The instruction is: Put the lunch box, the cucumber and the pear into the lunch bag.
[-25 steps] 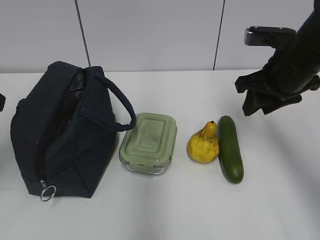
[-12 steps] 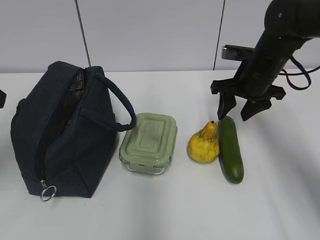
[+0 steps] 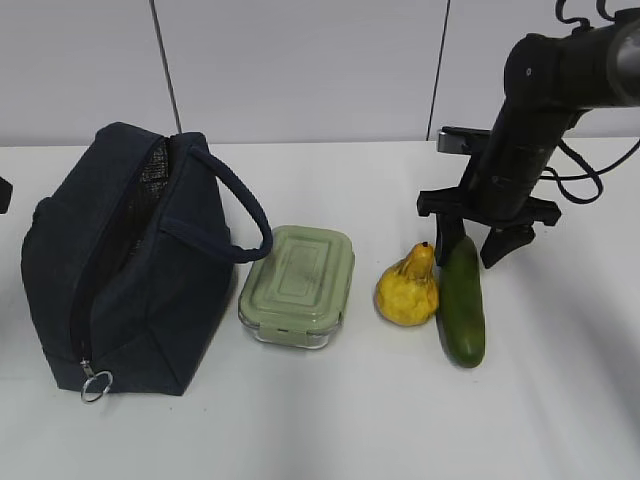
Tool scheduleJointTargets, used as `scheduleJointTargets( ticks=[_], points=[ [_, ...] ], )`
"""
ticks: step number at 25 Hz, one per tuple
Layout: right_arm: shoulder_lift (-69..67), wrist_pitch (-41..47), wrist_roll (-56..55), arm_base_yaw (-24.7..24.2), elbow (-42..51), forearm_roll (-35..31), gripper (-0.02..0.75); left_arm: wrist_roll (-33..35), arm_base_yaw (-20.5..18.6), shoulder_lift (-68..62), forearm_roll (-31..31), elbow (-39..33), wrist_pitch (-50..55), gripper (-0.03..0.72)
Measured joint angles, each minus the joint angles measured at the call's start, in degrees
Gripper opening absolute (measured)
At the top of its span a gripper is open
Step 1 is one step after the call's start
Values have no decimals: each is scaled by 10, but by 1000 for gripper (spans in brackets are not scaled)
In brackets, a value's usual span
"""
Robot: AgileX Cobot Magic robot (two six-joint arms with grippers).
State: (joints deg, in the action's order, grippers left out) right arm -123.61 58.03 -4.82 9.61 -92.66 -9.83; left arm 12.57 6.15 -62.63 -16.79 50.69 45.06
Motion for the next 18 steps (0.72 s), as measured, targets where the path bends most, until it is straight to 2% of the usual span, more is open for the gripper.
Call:
scheduleJointTargets(
  ticks=[8,13,18],
  points=[
    [-24,7,0,0,-5,-10,468,0,0,0,0,0,-6,258],
    [-24,14,6,0,-5,4,425,0,0,0,0,0,-6,258],
    [-21,31,15,0,-28,34,420,9,0,0,0,0,-1,258]
  ],
)
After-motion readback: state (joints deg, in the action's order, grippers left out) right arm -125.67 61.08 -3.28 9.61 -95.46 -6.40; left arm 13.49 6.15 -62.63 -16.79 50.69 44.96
